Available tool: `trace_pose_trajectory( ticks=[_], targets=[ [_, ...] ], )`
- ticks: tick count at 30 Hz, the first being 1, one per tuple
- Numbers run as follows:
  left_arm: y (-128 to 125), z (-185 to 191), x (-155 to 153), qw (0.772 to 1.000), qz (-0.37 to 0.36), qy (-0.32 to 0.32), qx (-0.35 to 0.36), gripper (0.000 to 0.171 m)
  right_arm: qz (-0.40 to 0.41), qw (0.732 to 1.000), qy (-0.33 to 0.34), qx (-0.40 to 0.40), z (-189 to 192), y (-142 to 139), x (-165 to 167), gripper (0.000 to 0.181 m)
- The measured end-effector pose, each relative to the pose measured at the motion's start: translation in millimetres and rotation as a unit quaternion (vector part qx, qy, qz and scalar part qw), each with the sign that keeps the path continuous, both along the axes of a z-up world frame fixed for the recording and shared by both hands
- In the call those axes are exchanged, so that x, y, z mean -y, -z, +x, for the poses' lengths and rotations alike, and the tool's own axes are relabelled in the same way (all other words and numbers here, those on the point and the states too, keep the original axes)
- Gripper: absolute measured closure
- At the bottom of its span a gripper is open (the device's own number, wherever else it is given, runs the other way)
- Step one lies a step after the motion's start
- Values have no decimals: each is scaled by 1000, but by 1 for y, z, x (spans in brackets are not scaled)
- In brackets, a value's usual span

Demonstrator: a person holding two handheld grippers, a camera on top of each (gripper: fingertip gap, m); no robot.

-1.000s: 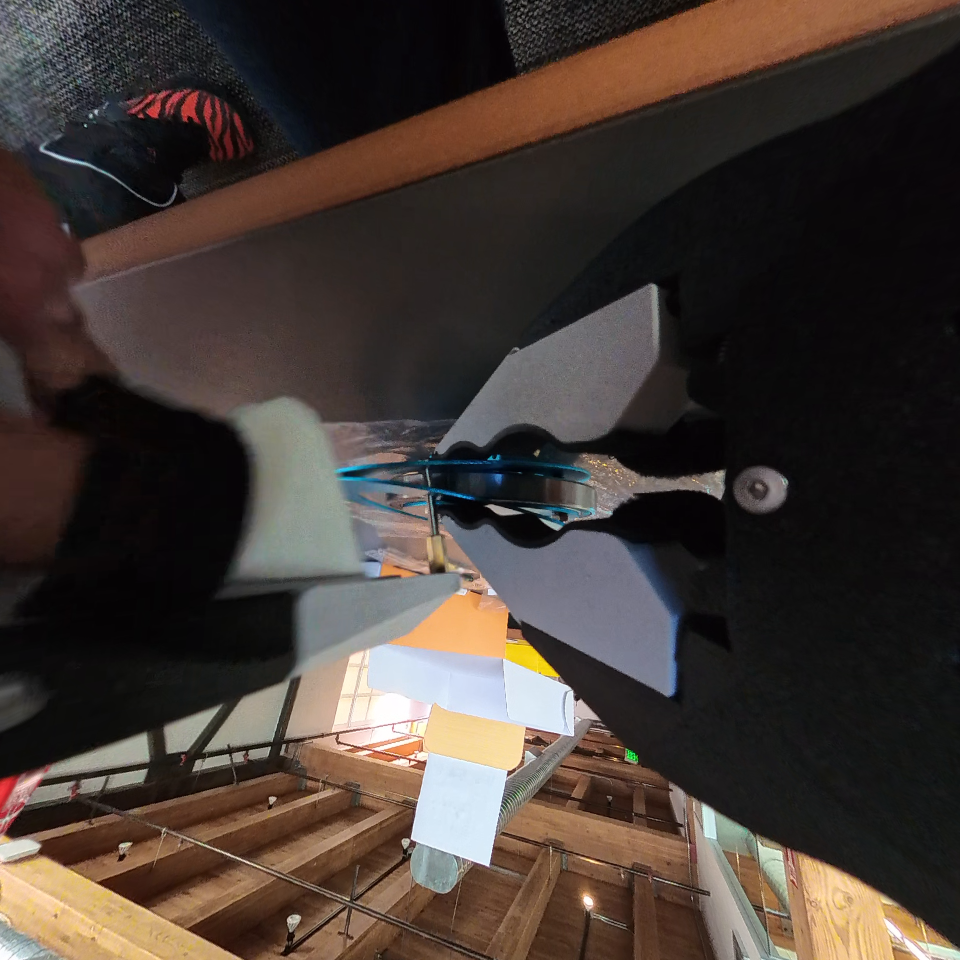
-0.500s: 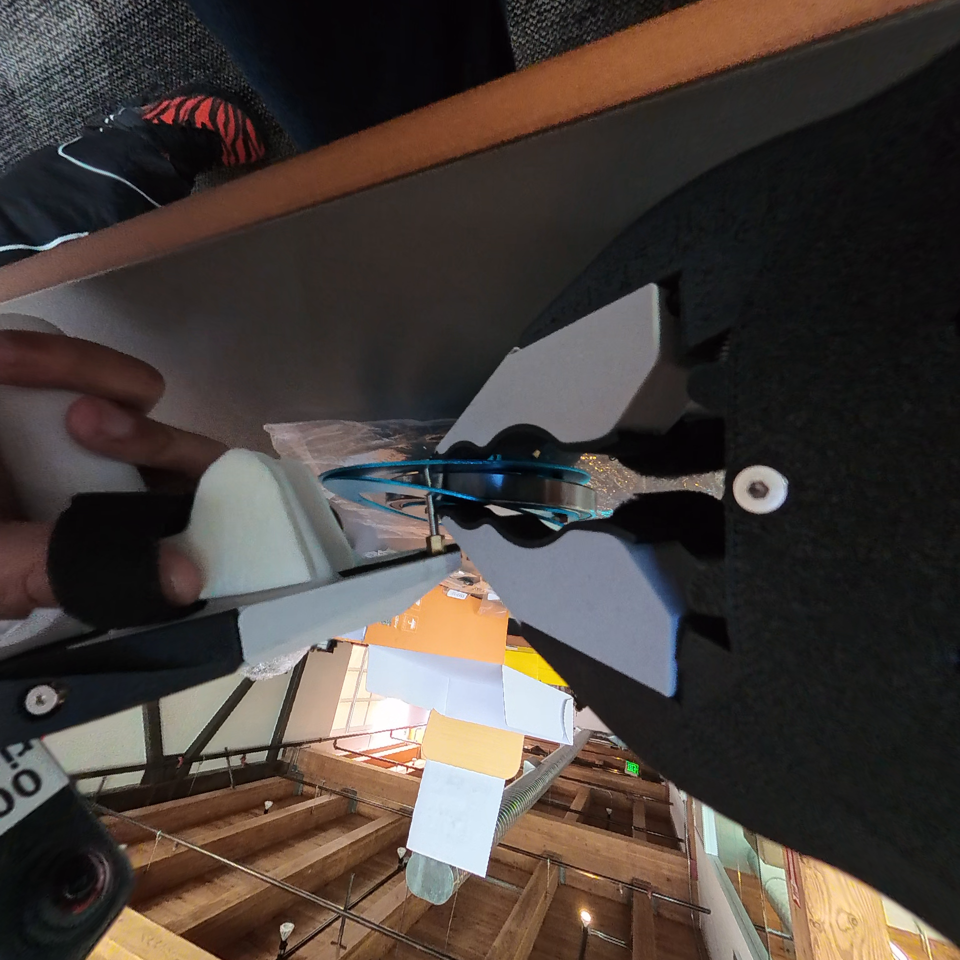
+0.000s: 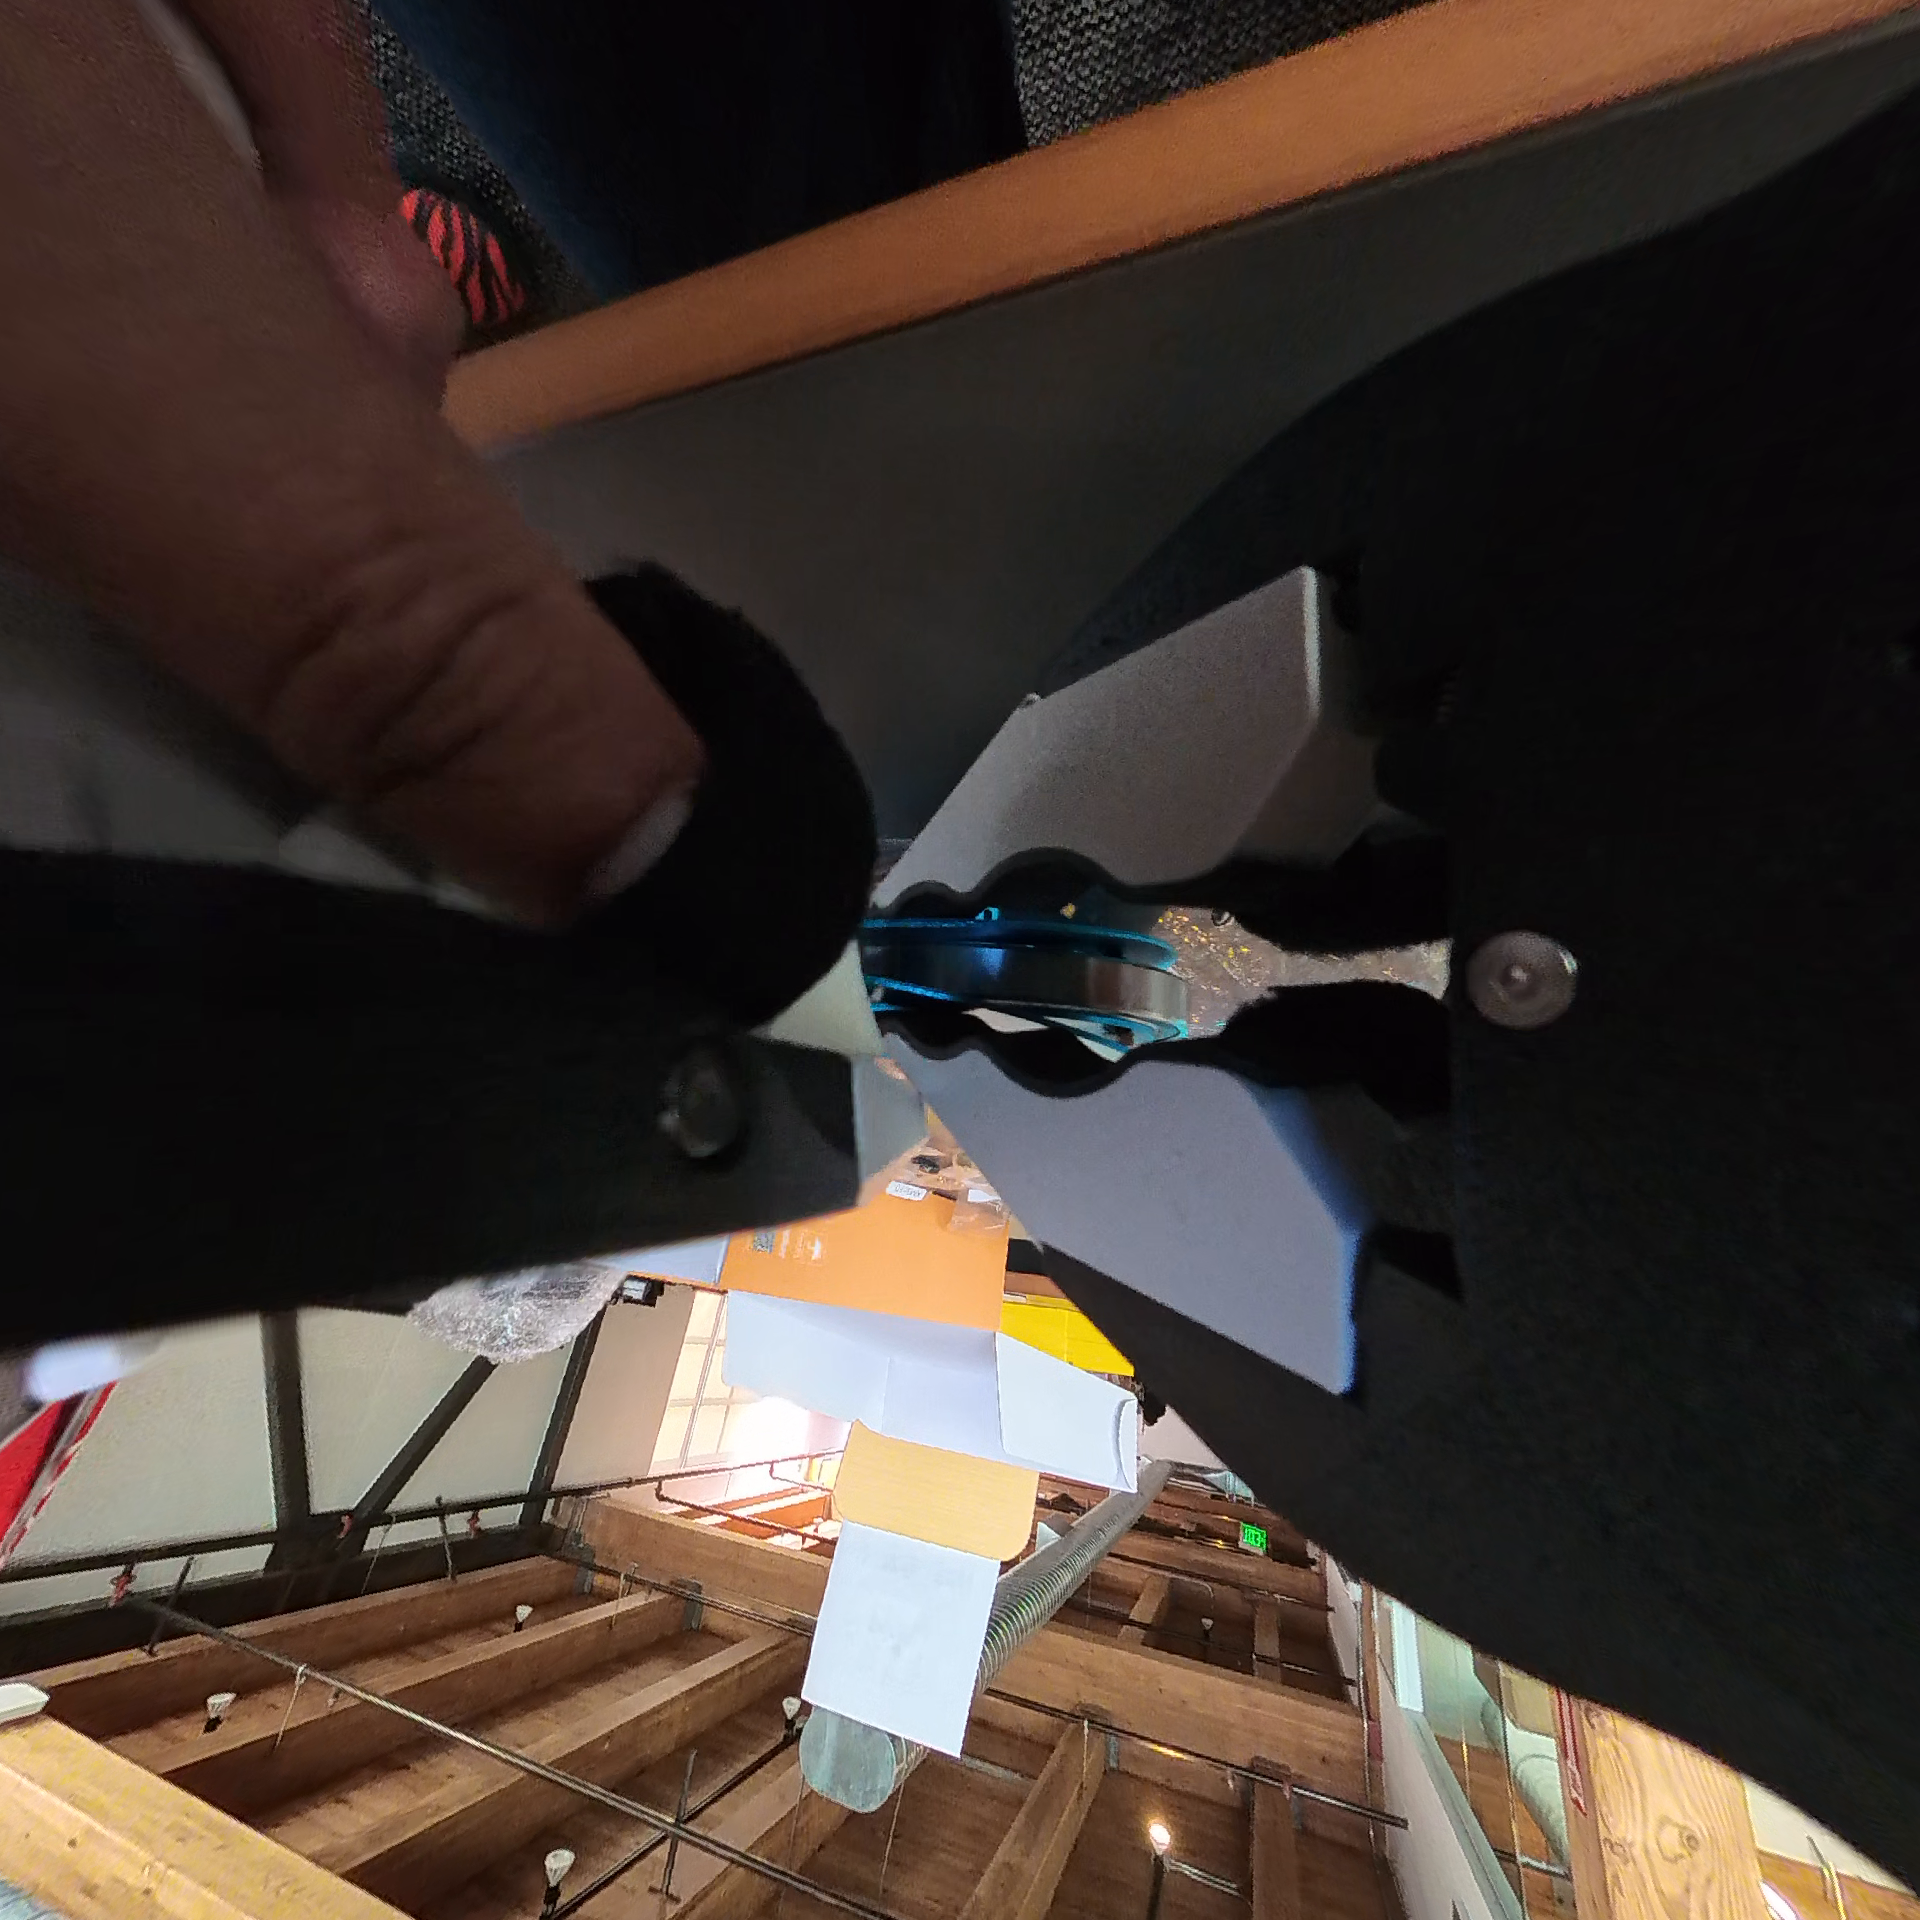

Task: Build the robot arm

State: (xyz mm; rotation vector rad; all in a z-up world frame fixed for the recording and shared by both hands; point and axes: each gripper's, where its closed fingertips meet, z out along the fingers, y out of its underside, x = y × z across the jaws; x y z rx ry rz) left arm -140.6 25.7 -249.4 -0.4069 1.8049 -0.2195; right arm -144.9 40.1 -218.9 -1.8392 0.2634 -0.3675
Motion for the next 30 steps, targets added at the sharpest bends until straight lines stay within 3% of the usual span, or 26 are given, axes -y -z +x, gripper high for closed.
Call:
trace_pose_trajectory(
  ticks=[3,5,9,11,16,19,22,24,27,30],
  targets=[
    [0,1,1,1000,-1,3,0,155,2,998,-45,-47,0,1,0,177],
    [-1,1,1,1000,-5,2,0,155,3,994,-91,-61,2,-4,4,165],
    [-1,0,0,1000,-6,3,0,155,-23,962,-260,-81,4,-8,13,149],
    [-2,0,1,1000,-6,4,0,156,-39,928,-354,-108,1,-8,20,148],
    [-2,0,0,1000,-5,6,1,155,-49,857,-482,-177,3,-9,16,154],
    [-2,0,0,1000,-4,7,3,155,-64,791,-559,-242,-11,-14,14,163],
    [-2,-1,-1,1000,-4,5,4,155,-92,758,-584,-277,-11,-13,8,171],
    [-2,0,-1,1000,-3,5,4,155,-106,762,-577,-274,-6,-8,2,159],
    [-2,0,-1,1000,-5,6,3,156,-110,748,-594,-274,-12,-8,7,159],
    [-2,-1,-1,1000,-2,6,2,155,-120,754,-590,-261,-16,-3,4,177]
  ],
)
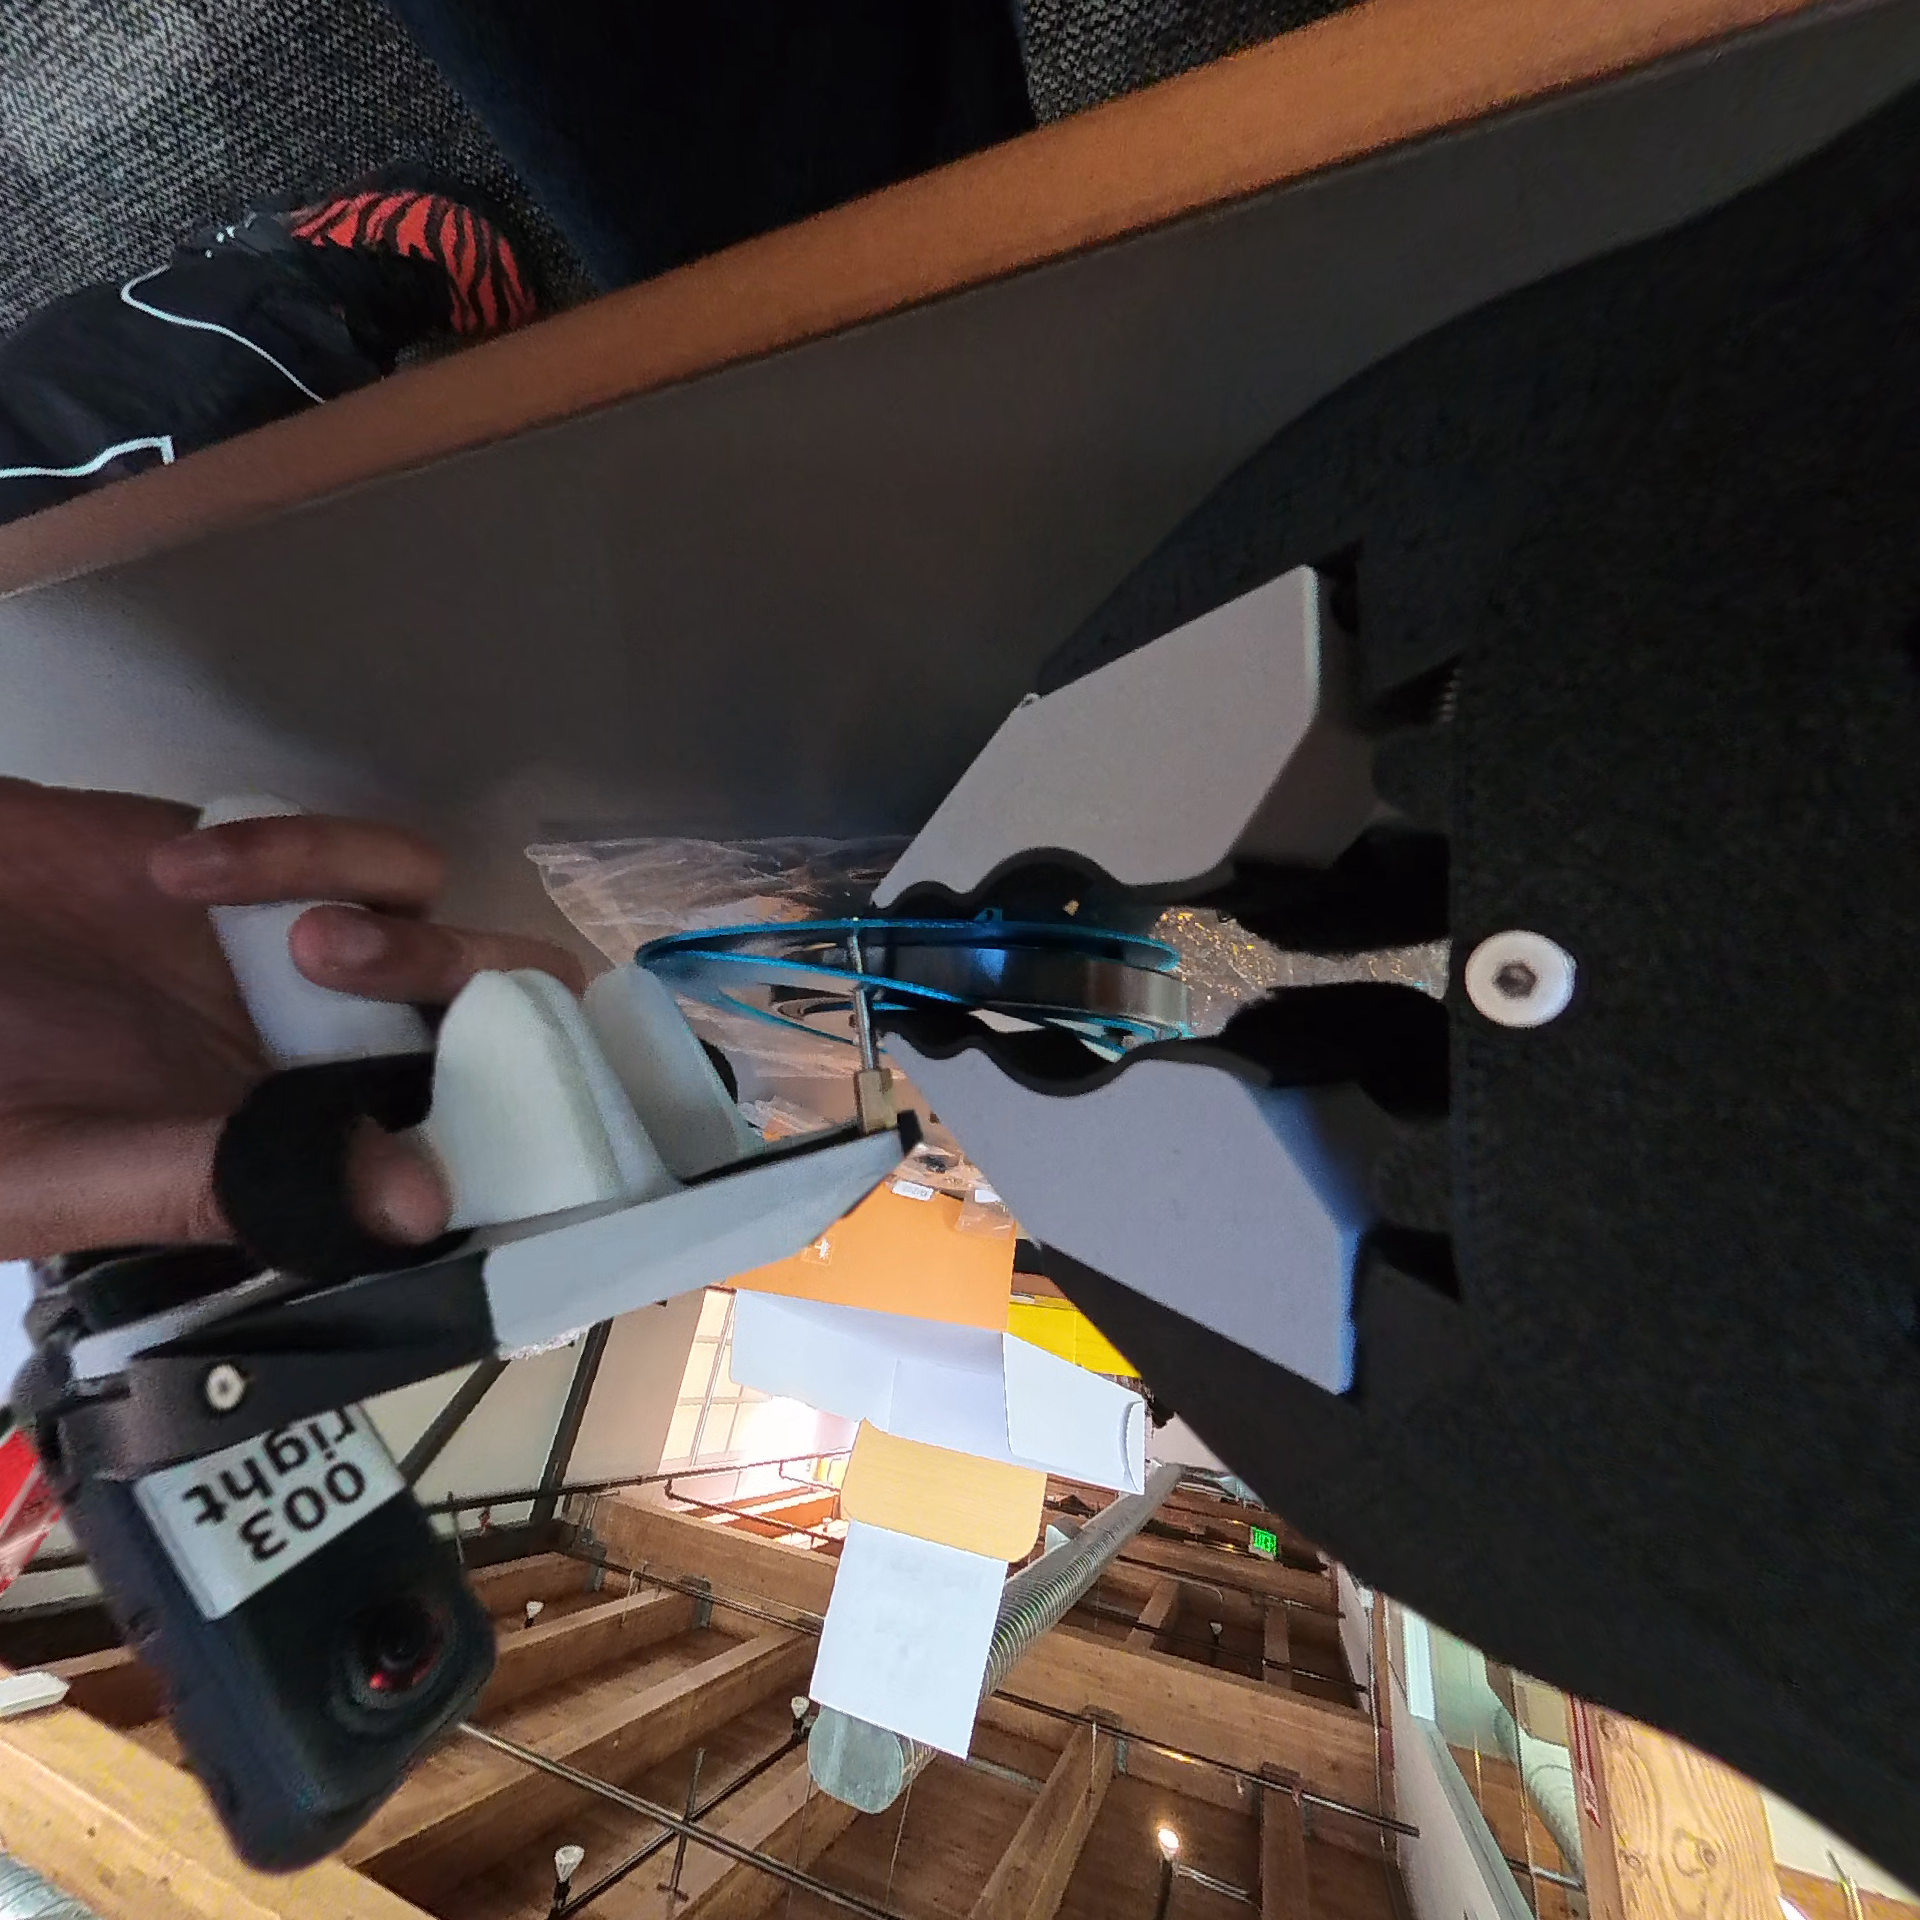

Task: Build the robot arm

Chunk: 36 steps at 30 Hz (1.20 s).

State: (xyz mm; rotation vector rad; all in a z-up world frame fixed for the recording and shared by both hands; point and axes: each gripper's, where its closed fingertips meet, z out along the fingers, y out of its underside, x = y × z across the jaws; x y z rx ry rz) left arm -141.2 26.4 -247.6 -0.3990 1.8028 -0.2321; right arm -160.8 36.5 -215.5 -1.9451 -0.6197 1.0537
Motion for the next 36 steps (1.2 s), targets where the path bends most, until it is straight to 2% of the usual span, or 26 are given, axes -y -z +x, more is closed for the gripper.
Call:
trace_pose_trajectory(
  ticks=[4,7,9,12,15,17,19,21,24,25,27,29,33,36],
  targets=[
    [-1,0,0,1000,-2,-2,0,155,10,998,61,23,2,0,-2,177],
    [-1,0,-2,1000,-1,-5,-1,155,36,979,189,73,3,0,-5,177],
    [-1,-1,-2,1000,2,-7,-2,156,57,945,301,114,5,1,-7,176],
    [2,-1,3,1000,8,0,-5,155,84,867,457,179,10,3,-2,176],
    [2,-1,3,1000,13,0,-4,155,111,804,541,222,12,3,-3,176],
    [1,-1,2,1000,8,-1,-2,155,110,792,555,229,12,2,-4,176],
    [0,-1,2,1000,1,0,-3,155,104,810,535,216,12,1,-4,176],
    [0,0,3,1000,2,0,-3,155,100,850,484,182,12,-3,-2,166],
    [1,0,3,1000,2,0,-4,155,81,928,343,124,10,-7,5,151],
    [0,0,3,1000,0,0,-4,155,69,946,296,112,12,-4,8,145],
    [0,0,3,1000,0,1,-3,155,41,977,189,92,11,4,18,146],
    [1,0,3,1000,0,2,-4,155,34,986,143,73,21,8,12,147],
    [1,1,3,1000,-7,2,-4,155,0,1000,22,-23,3,-6,13,158],
    [1,1,3,1000,-5,2,-4,155,-15,1000,-7,5,0,3,10,163]
  ],
)
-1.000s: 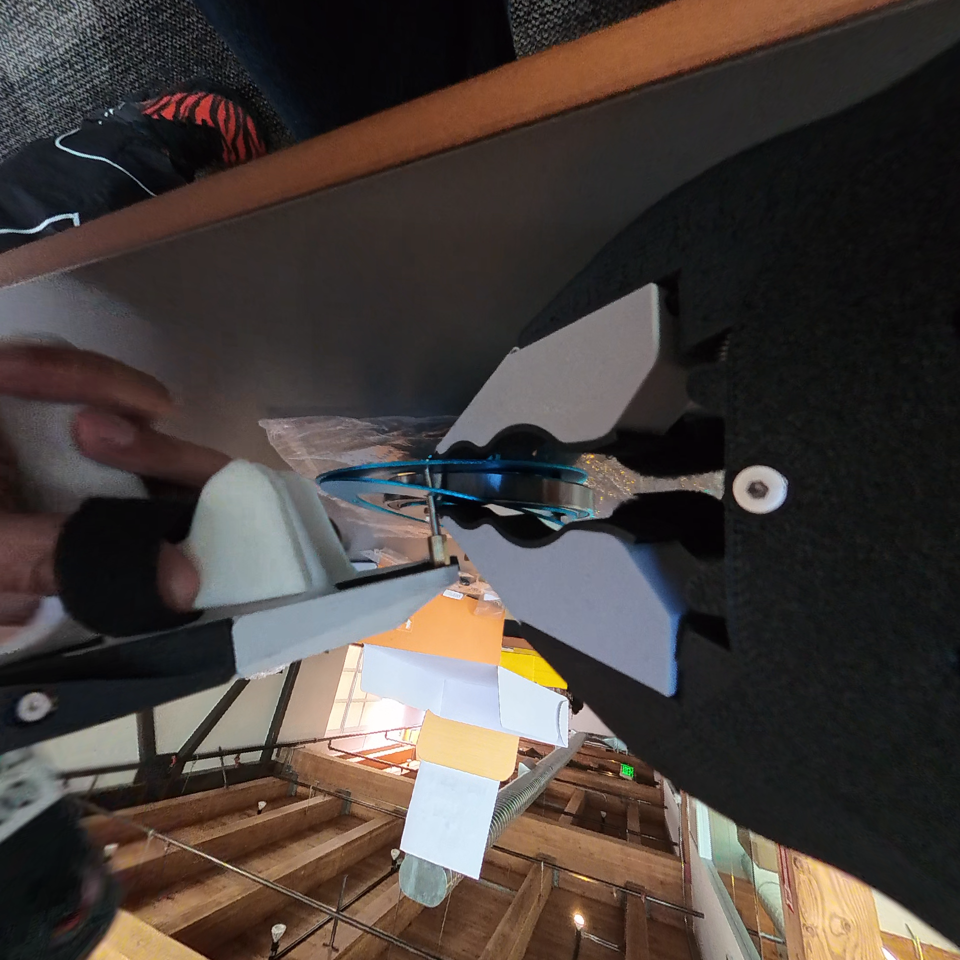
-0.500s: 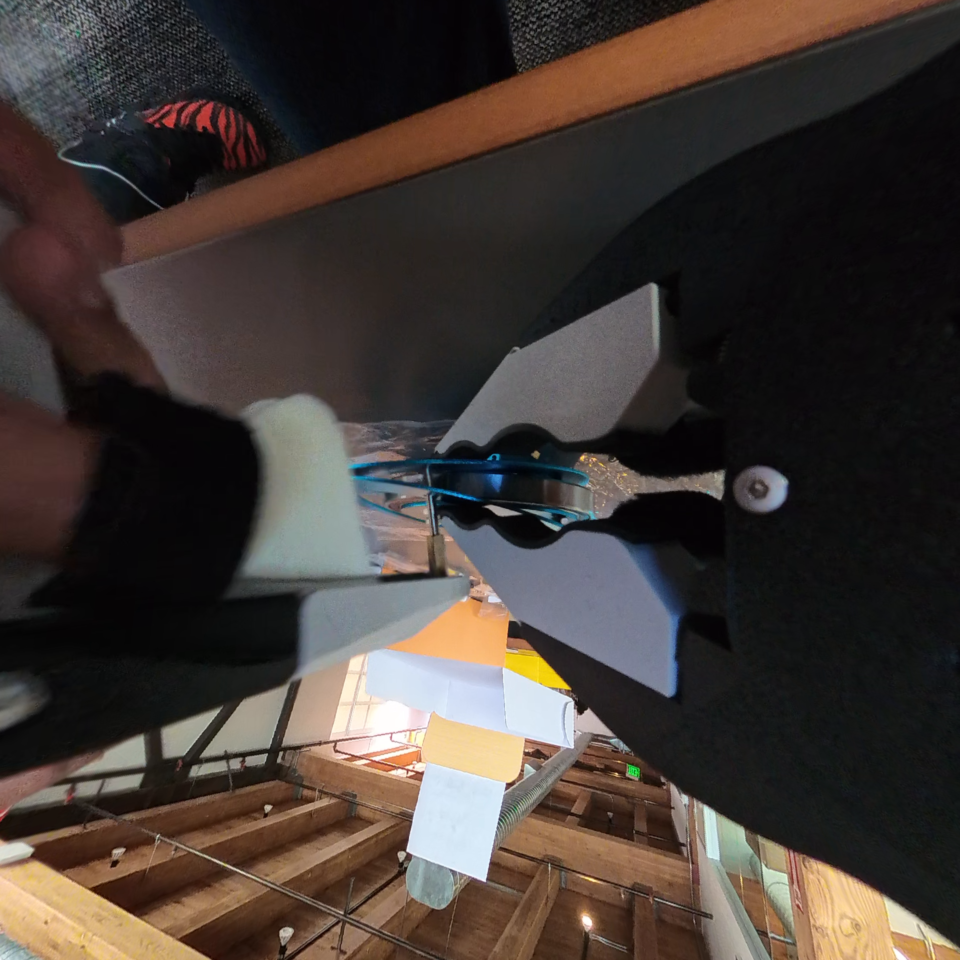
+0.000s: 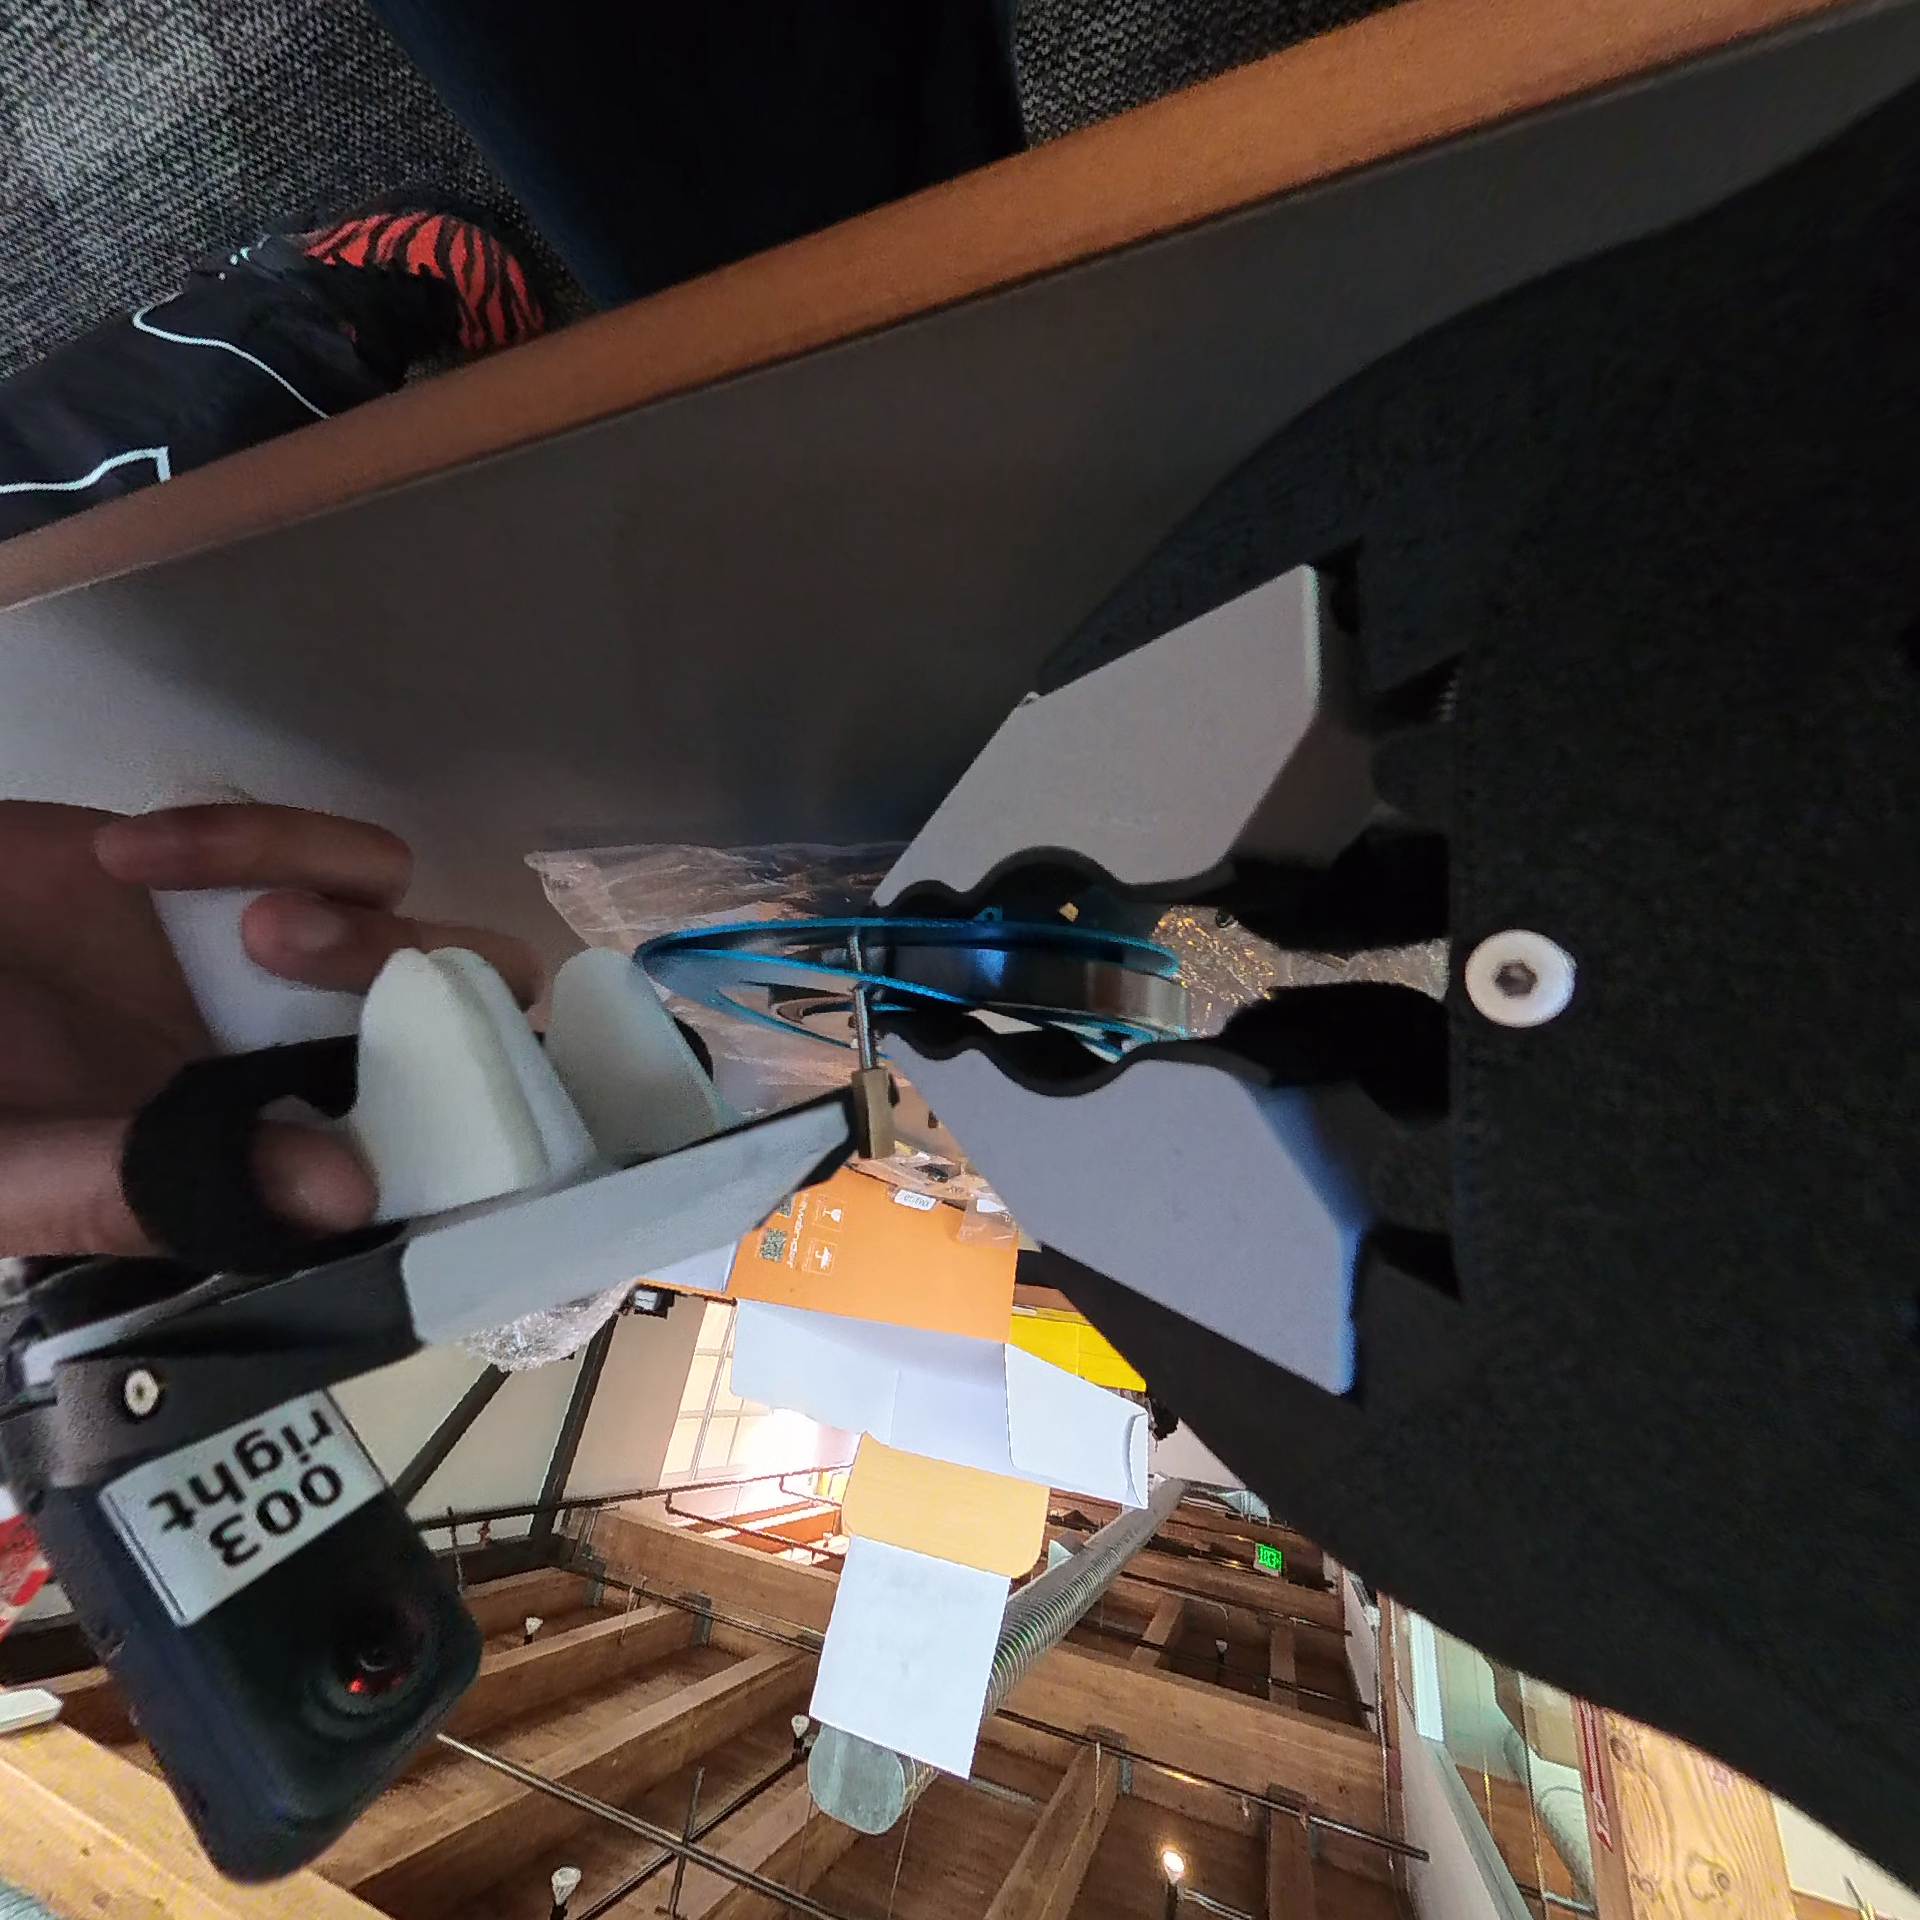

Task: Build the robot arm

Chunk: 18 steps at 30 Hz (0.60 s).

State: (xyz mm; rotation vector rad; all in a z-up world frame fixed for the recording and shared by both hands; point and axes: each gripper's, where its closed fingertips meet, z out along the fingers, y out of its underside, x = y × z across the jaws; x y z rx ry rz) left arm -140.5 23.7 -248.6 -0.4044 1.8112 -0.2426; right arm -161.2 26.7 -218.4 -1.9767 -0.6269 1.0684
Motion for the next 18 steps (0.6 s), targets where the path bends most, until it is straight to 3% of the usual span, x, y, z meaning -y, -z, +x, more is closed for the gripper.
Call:
trace_pose_trajectory(
  ticks=[2,4,8,11,15,18],
  targets=[
    [-1,0,0,1000,-2,0,1,155,11,999,20,25,4,2,-5,176],
    [-1,0,0,1000,-6,0,1,155,25,998,44,42,3,2,-6,176],
    [-1,0,0,1000,-3,-2,0,155,59,976,165,125,3,2,-8,176],
    [-1,0,0,1000,0,-4,0,155,88,929,300,200,6,3,-9,176],
    [0,0,2,1000,1,0,-1,156,106,833,495,224,10,2,-7,177],
    [-1,0,2,1000,0,0,1,156,128,775,557,270,12,0,-7,177]
  ],
)
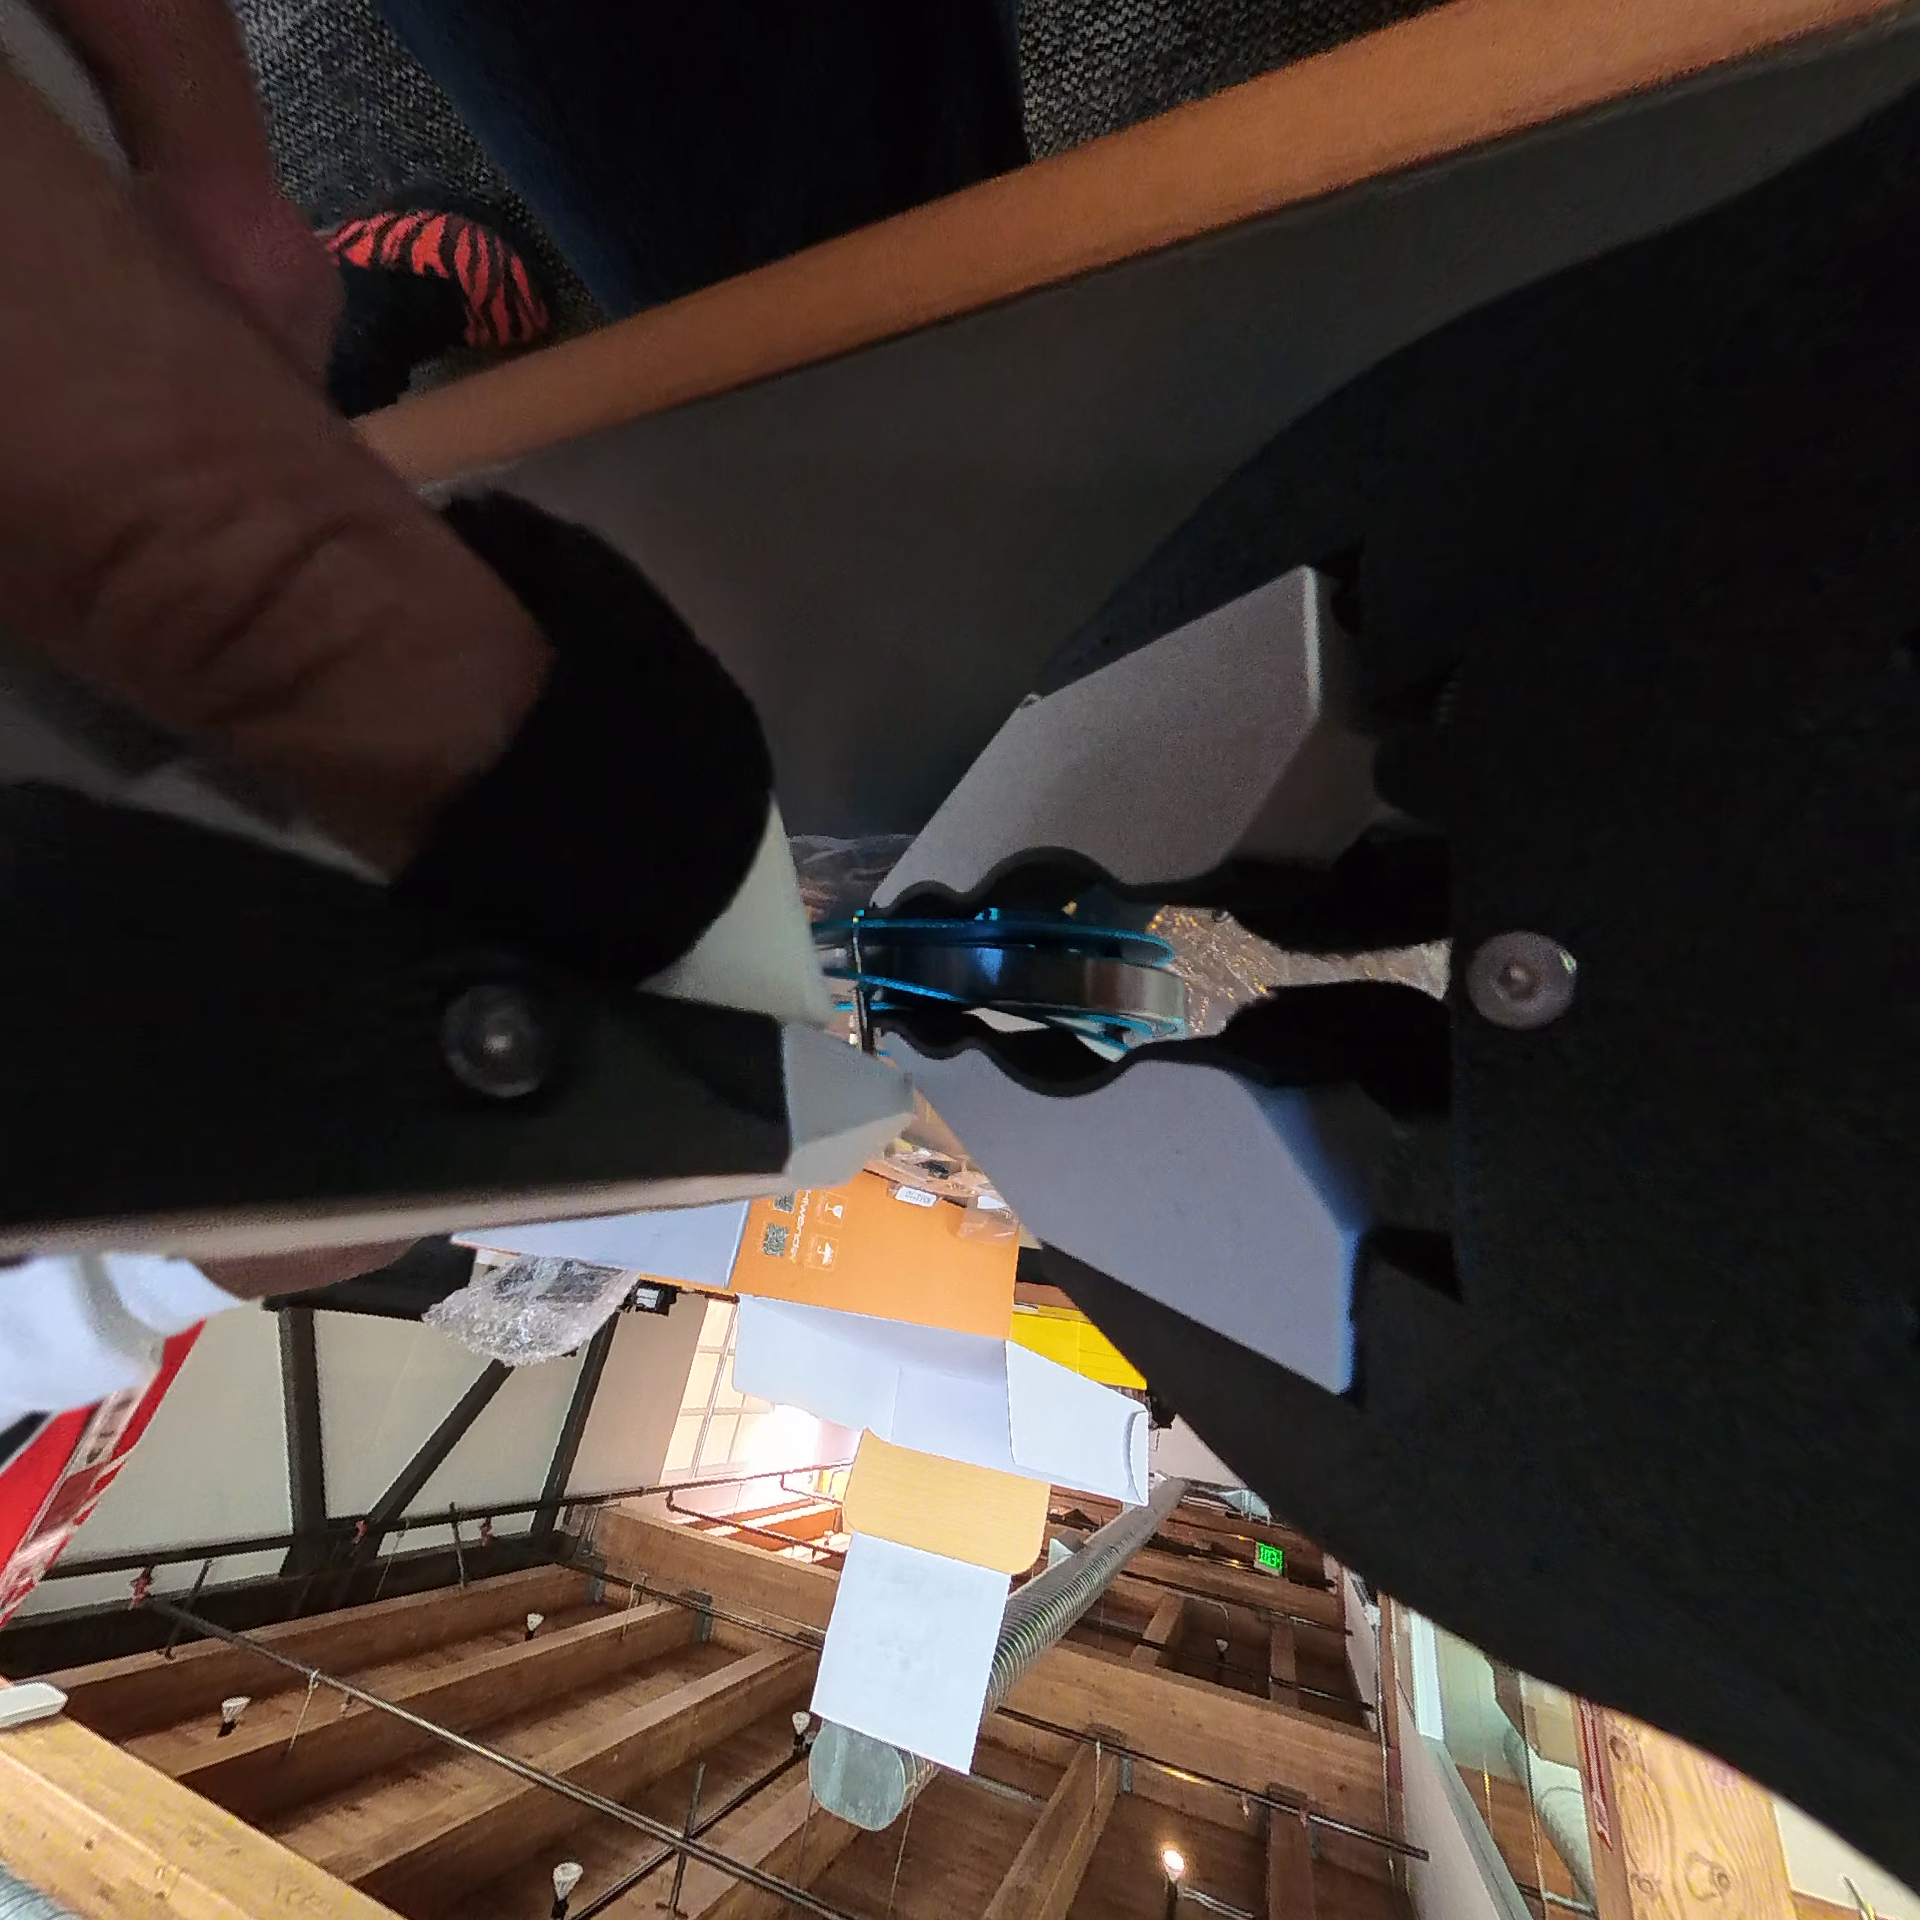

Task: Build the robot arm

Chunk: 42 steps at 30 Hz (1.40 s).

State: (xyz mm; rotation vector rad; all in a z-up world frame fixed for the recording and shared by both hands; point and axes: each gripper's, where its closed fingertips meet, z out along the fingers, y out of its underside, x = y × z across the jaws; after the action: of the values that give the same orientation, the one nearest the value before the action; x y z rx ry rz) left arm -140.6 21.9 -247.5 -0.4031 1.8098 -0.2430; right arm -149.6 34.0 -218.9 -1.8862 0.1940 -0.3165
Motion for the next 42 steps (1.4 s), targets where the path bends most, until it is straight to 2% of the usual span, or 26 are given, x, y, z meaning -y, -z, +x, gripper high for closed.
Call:
trace_pose_trajectory(
  ticks=[3,5,7,11,14,18,21,23,25,28,32,34,36,38,40,42],
  targets=[
    [0,1,0,1000,-1,1,-1,156,0,999,-20,-26,1,1,0,176],
    [0,1,0,1000,2,1,0,155,-4,995,-77,-58,1,-1,1,174],
    [0,1,0,1000,0,0,0,156,-17,979,-177,-103,-1,-5,3,167],
    [0,2,-1,1000,0,0,1,156,-56,903,-379,-196,-2,-13,13,157],
    [0,2,-1,1000,1,1,2,156,-78,854,-466,-217,3,-14,10,155],
    [0,2,-1,1000,2,1,3,156,-120,783,-548,-269,-6,-12,7,156],
    [0,3,-1,1000,1,1,3,156,-137,763,-567,-279,-9,-7,4,166],
    [0,3,-1,1000,-1,2,3,156,-144,773,-555,-272,-9,-2,1,176],
    [0,3,-1,1000,-2,1,3,156,-139,788,-541,-258,-8,-2,0,177],
    [0,2,-1,1000,-2,1,2,156,-112,844,-474,-225,-8,-2,-2,177],
    [1,3,-1,1000,-1,-1,1,156,-60,940,-300,-153,-4,-1,-3,176],
    [1,2,0,1000,4,1,2,156,-36,973,-197,-115,-2,-1,-2,176],
    [1,2,-1,1000,4,0,1,156,-21,992,-101,-69,0,-1,-2,176],
    [0,2,-2,1000,6,-4,4,156,-17,999,-27,-35,0,-2,-4,177],
    [0,2,-3,1000,4,-4,4,156,-16,1000,4,-9,1,-3,-5,177],
    [0,1,-2,1000,7,-1,3,156,-19,1000,-7,-7,1,-2,-3,176]
  ],
)
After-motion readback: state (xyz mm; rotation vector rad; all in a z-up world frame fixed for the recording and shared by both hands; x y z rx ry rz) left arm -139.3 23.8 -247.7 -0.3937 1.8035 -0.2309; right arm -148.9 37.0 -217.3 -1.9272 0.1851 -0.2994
